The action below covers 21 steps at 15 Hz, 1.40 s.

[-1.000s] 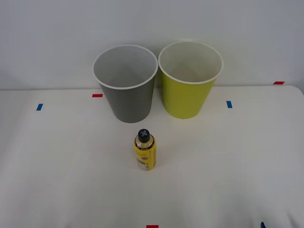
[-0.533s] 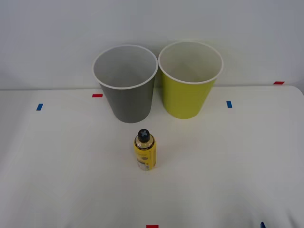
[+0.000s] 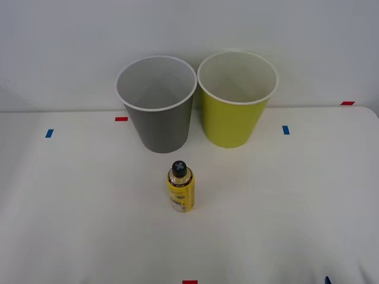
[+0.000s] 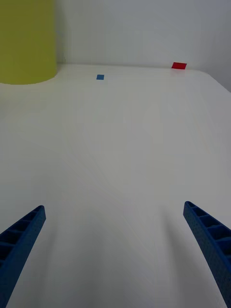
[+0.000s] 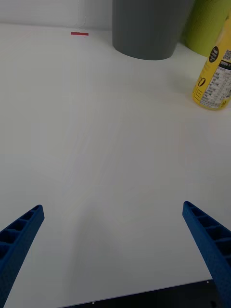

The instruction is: Put cans in the gray bin and PET bottles in the light green bin.

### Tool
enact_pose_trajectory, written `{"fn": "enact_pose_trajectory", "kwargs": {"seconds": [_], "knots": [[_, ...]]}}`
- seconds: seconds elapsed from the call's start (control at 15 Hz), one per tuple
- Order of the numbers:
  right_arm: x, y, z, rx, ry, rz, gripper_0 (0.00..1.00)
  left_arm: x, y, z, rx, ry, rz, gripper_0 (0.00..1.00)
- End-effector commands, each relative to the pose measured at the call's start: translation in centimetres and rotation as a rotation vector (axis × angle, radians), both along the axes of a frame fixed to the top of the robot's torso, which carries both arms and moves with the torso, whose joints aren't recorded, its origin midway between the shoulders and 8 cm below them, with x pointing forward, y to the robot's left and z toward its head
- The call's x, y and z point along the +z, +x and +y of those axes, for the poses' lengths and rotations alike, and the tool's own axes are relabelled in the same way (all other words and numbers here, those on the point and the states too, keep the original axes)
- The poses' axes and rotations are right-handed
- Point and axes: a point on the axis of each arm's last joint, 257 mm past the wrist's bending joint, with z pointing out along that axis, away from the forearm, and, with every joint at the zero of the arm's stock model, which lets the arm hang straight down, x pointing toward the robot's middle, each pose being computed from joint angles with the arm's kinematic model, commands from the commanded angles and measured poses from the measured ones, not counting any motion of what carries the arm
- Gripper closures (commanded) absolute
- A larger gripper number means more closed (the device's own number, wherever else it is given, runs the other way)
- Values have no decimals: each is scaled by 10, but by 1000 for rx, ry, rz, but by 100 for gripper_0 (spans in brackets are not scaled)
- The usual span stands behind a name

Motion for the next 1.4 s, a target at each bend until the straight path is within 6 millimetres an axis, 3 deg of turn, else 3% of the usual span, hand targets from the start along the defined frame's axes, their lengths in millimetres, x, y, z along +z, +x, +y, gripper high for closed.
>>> {"fn": "enact_pose_trajectory", "kwargs": {"seconds": [0.07,1.4], "knots": [[0,0,0,0,0,0,0,0,0,0,0,0,0,0],[0,0,0,0,0,0,0,0,0,0,0,0,0,0]]}}
